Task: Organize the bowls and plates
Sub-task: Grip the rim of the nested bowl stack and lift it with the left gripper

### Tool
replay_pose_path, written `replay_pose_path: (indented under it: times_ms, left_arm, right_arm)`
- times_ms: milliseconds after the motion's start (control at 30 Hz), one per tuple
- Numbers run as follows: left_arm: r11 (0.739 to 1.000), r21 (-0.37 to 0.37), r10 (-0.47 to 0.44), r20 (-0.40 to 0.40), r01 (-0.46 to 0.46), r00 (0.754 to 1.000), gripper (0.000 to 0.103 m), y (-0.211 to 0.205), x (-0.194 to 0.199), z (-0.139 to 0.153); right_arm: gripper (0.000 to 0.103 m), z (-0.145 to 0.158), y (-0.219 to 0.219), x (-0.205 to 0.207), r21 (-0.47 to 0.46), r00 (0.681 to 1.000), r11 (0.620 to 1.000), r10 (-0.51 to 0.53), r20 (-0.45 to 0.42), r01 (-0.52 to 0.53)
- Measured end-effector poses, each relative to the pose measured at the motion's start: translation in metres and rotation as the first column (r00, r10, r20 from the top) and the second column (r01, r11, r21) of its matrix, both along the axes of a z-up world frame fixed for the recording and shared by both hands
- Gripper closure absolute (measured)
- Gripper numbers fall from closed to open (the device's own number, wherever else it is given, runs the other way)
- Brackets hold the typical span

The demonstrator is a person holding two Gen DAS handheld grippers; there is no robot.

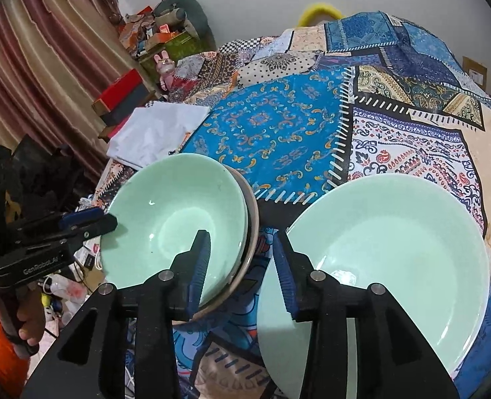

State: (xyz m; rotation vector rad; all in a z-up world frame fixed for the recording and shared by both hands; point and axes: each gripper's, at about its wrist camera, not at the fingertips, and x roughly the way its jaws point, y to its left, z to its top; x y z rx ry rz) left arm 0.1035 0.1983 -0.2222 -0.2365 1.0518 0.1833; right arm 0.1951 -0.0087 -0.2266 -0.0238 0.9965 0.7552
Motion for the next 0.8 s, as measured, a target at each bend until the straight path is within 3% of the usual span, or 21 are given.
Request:
replay_pose_path:
  times_ms: [233,500,667,800]
  left_arm:
    - [0.995,-0.095,-0.042,-0.033,0.038,0.999,0.061,0.001,0.004,-0.017]
    - [0.992,-0.114,-0.059,-0.053,0.053,0.997,0.057,-0.001,0.01,-0.035]
    - [0.984,-0.172,-0.045,-0.067,0.033,0.997,0.056,0.008,0.011,-0.047]
    - [0.986,-0.161,-0.046,-0.06,0.036,0.997,0.057,0.005,0.013,-0.048]
  right_arm:
    - [0.067,-0.011,0.012,0.001,-0.023,1.0,0.999,0.027,-0.016,-0.027]
    - [0.066,-0.019,0.024,0.0,-0.05,0.998,0.997,0.054,-0.026,-0.055]
    - [0.064,-0.02,0.029,0.001,-0.052,0.997,0.997,0.062,-0.035,-0.063]
    - [0.065,-0.028,0.038,0.003,-0.082,0.997,0.994,0.064,-0.045,-0.068]
